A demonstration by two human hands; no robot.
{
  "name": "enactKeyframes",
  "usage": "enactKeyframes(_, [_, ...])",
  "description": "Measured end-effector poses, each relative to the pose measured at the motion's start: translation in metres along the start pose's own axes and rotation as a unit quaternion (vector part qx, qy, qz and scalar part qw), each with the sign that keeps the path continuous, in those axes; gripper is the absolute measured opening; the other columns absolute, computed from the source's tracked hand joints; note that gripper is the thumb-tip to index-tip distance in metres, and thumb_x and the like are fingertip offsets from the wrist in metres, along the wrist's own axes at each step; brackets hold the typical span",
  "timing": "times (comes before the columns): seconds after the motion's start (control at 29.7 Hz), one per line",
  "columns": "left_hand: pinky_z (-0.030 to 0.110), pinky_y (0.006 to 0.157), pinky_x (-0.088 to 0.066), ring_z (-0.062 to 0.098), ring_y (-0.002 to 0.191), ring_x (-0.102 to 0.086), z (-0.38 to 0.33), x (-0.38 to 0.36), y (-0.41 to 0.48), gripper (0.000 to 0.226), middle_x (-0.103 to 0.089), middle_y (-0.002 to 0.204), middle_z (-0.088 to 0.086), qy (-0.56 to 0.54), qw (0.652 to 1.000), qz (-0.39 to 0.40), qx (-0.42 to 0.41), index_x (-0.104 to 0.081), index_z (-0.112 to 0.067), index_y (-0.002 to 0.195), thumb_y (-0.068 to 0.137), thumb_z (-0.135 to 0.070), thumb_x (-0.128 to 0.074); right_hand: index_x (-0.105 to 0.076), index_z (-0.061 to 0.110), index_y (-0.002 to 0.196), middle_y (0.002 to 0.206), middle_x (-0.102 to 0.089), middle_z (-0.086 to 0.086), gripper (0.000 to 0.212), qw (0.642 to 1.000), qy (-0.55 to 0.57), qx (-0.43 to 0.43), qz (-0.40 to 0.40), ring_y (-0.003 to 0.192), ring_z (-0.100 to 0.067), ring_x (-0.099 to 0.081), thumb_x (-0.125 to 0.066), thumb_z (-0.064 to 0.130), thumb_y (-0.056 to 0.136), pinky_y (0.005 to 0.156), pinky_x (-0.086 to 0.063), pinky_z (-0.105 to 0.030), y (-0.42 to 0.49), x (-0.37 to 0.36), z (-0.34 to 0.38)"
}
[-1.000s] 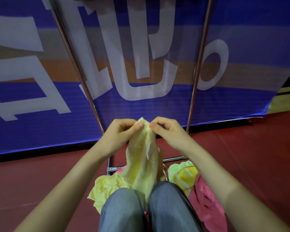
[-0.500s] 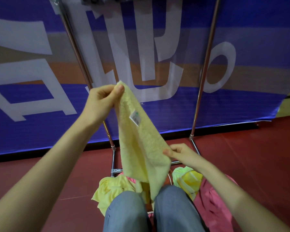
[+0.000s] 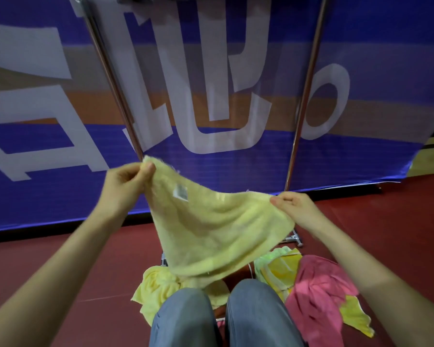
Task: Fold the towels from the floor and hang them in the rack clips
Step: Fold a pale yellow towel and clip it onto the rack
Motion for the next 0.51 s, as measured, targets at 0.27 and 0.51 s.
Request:
enactKeyframes(0.27, [0.031, 0.066, -0.045, 0.020, 0.072, -0.054, 0.016, -0.072, -0.045, 0.021, -0.061, 0.072, 0.016, -0.075, 0.995, 0.063, 0.034, -0.067, -0.007, 0.068, 0.086, -0.009, -0.056, -0.052, 0.023, 0.082, 0.042, -0.050, 0.006, 0.010, 0.998, 0.030, 0.050, 0.032, 0.041, -0.008, -0.036, -0.061, 0.019, 0.083, 0.042, -0.027, -0.021, -0.006, -0.024, 0.063])
enactKeyframes(0.51, [0.016, 0.067, -0.048, 0.003, 0.070, -0.061, 0.000, -0.106, -0.067, 0.023, -0.071, 0.067, -0.009, -0.108, 0.990, 0.088, -0.010, -0.070, -0.025, 0.075, 0.085, -0.009, -0.057, -0.060, 0.014, 0.069, 0.059, -0.056, -0.001, 0.026, 0.992, 0.095, -0.016, 0.084, 0.055, -0.010, -0.054, -0.052, 0.027, 0.090, 0.052, -0.046, -0.016, -0.019, -0.055, 0.084])
Point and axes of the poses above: each hand's wrist, its own y-axis towards the middle knuckle, its own x-axis out of the back of the hand, z = x × y, the point moved 5 cm from there along y, towards the middle knuckle
